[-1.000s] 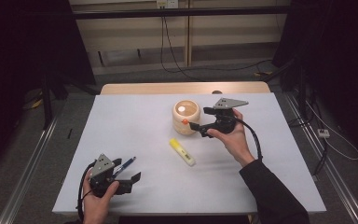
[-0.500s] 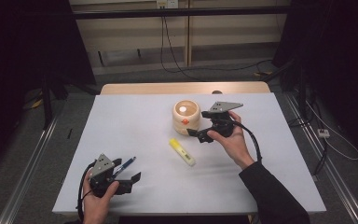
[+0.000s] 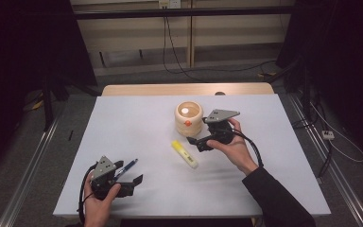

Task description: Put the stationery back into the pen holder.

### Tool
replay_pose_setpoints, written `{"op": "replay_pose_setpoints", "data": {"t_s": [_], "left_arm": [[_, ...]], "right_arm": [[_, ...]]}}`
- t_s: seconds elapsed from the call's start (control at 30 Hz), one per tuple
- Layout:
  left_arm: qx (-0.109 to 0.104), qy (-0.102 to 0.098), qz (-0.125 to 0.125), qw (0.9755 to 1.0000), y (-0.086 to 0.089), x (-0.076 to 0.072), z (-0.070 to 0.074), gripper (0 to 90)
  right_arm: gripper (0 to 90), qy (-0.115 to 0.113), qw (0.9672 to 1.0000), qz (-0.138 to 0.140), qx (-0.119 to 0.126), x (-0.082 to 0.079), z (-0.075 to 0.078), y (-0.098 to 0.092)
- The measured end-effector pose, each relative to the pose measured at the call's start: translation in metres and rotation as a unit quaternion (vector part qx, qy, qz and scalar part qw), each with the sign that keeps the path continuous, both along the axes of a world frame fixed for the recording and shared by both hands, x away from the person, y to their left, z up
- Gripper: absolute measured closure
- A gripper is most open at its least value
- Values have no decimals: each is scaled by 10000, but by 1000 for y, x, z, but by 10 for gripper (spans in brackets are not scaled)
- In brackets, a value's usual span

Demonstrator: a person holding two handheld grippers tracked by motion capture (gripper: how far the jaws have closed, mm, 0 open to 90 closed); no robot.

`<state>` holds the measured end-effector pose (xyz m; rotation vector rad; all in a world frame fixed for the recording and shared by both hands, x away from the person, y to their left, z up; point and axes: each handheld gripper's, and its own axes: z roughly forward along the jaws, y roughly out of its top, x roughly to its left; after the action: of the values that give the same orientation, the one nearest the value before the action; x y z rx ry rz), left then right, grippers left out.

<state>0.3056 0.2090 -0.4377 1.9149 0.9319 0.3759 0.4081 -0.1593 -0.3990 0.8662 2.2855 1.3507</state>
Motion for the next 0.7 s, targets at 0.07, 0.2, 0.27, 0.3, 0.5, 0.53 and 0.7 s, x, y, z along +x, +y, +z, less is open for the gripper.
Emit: {"op": "replay_pose_setpoints", "data": {"t_s": [0.07, 0.2, 0.27, 0.3, 0.5, 0.53, 0.7], "left_arm": [[-12, 9, 4, 10000, 0, 0, 0, 75], [-15, 18, 5, 10000, 0, 0, 0, 75], [-16, 21, 5, 10000, 0, 0, 0, 75], [-15, 21, 6, 10000, 0, 0, 0, 75], [-13, 15, 8, 10000, -1, 0, 0, 75], [-11, 16, 9, 10000, -1, 0, 0, 75], [-5, 14, 9, 10000, -1, 0, 0, 75]], "right_arm": [[52, 64, 10000, 33, -40, -1, -2, 4], [55, 179, 9995, 207, -123, -3, -5, 12], [62, 242, 9992, 284, -143, -4, -6, 15], [67, 271, 9990, 308, -159, -4, -7, 16], [89, 420, 9979, 450, -182, -5, -9, 20], [92, 468, 9976, 459, -199, -6, -9, 21], [93, 657, 9961, 508, -302, -6, -11, 27]]}}
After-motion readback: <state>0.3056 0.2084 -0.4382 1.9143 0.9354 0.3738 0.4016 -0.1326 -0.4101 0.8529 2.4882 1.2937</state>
